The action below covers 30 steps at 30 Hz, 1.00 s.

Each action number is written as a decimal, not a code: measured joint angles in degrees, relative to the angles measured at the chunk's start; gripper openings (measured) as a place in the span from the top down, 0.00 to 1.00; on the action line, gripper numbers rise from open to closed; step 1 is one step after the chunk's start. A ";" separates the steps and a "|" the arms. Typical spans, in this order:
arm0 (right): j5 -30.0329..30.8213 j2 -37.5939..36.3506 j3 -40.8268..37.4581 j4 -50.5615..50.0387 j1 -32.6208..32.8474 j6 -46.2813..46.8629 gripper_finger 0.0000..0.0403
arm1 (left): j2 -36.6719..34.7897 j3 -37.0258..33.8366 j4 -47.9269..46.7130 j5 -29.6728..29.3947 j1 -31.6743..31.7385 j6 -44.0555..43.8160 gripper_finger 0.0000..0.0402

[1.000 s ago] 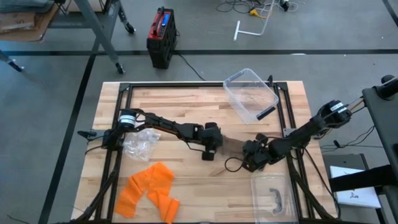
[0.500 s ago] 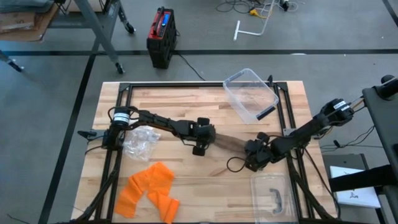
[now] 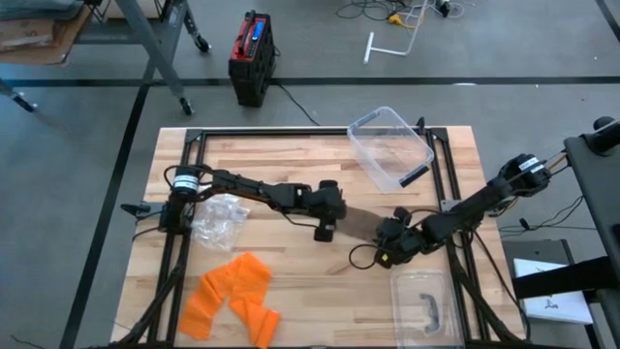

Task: Roll bandage
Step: Uncoil the brown bandage

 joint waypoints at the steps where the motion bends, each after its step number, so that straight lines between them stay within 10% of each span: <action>1: 0.04 0.02 -0.20 0.01 -0.36 0.27 0.54 | 0.44 0.08 3.09 2.16 -0.04 -1.22 0.88; 10: -2.18 3.17 -0.73 1.55 -1.50 1.28 0.54 | 11.98 7.16 15.42 7.42 -2.56 -5.10 0.90; 30: -8.91 3.41 -0.28 -1.10 0.23 1.22 0.54 | 14.66 10.28 -6.27 3.24 1.23 2.07 0.90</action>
